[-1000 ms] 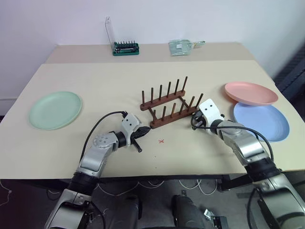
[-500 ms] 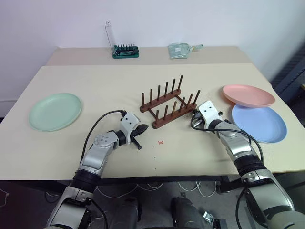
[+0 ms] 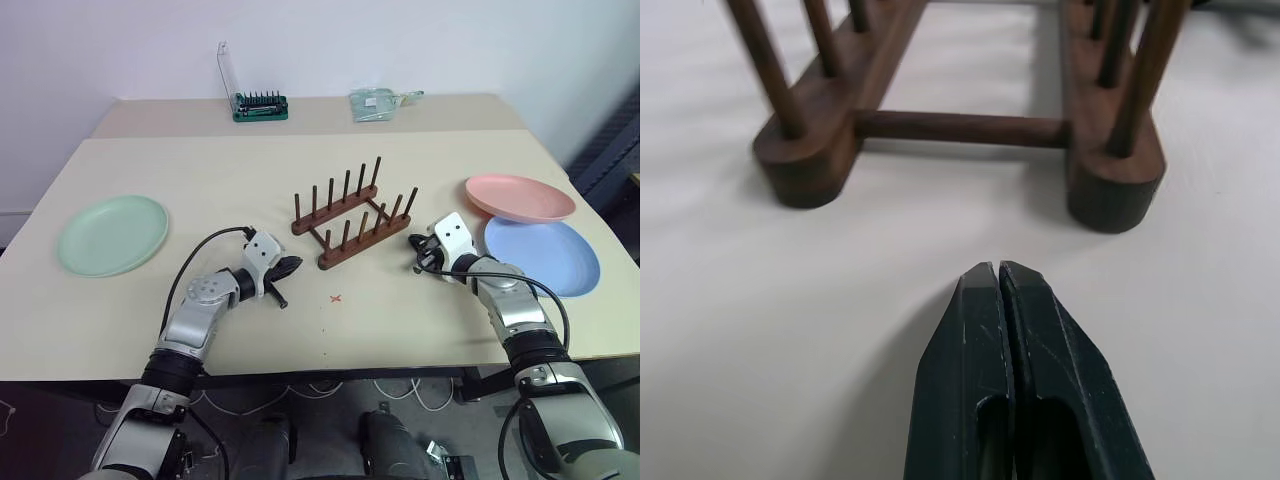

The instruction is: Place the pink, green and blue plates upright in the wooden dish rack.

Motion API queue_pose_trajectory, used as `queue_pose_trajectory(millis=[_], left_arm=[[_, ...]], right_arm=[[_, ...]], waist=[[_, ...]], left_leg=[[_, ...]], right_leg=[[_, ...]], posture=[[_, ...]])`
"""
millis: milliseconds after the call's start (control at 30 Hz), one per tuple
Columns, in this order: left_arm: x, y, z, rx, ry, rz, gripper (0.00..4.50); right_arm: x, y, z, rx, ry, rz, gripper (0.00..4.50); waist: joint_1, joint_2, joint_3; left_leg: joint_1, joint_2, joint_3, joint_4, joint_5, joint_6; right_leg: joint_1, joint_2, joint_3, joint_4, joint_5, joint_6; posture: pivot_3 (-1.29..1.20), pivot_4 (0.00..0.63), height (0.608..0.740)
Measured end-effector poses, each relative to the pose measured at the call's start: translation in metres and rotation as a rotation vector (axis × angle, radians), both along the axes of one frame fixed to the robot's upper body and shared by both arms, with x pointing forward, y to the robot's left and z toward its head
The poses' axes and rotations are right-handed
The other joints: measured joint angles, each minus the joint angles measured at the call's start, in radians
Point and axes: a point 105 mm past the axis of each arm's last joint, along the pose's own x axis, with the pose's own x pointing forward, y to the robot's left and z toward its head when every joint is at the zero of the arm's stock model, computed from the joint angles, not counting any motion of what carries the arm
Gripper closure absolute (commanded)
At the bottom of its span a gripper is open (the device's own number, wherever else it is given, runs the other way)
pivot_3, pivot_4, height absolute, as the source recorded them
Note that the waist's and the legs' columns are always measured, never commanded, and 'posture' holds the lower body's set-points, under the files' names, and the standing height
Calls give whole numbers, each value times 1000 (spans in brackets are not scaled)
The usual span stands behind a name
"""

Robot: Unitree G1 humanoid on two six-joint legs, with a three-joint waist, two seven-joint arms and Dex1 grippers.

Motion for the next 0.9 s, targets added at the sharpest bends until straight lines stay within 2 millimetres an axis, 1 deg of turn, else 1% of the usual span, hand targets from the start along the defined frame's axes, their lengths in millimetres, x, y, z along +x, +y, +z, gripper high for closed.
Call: queue_pose_trajectory(millis=[100,200,367,500,600,733,800,900], left_arm=[[-8,5,-2,-10,10,-12,4463],[-20,14,-4,-26,23,-5,4463],[-32,21,-7,-68,20,53,4463],[-35,21,-8,-105,12,112,4463],[-34,20,-7,-128,7,150,4463],[-36,21,-6,-129,10,151,4463],[-39,25,-6,-111,14,143,4463],[-41,40,-6,-89,31,151,4463]], right_arm=[[-3,3,1,3,4,10,4500],[-13,7,0,21,7,19,4500],[-28,12,-2,31,24,32,4500],[-37,16,-4,34,38,43,4500],[-40,19,-3,35,51,49,4500],[-44,24,-2,35,57,61,4500],[-49,25,-3,41,62,66,4500],[-57,24,-3,50,73,74,4500]], waist=[[-2,1,0],[-2,2,1],[-1,4,1],[0,5,0],[2,5,0],[4,6,0],[2,6,1],[1,8,2]], left_leg=[[0,0,0,-1,0,0],[0,1,0,-1,0,0],[0,1,0,-1,0,0],[0,1,0,-1,0,0],[0,1,1,-1,0,0],[-1,0,1,-1,0,0],[-1,1,1,-2,-1,0],[-2,1,1,-2,-1,0]], right_leg=[[-1,0,0,0,0,0],[-2,0,0,0,0,0],[-1,0,1,0,0,0],[-1,0,1,0,-1,0],[-1,0,1,0,-1,0],[-2,0,1,0,-1,0],[-3,0,1,0,-1,0],[-3,0,1,0,-2,-2]], posture=[[0,150,740],[0,150,740],[0,150,740],[0,150,740],[0,150,740],[0,150,740],[0,150,740],[0,150,740]])
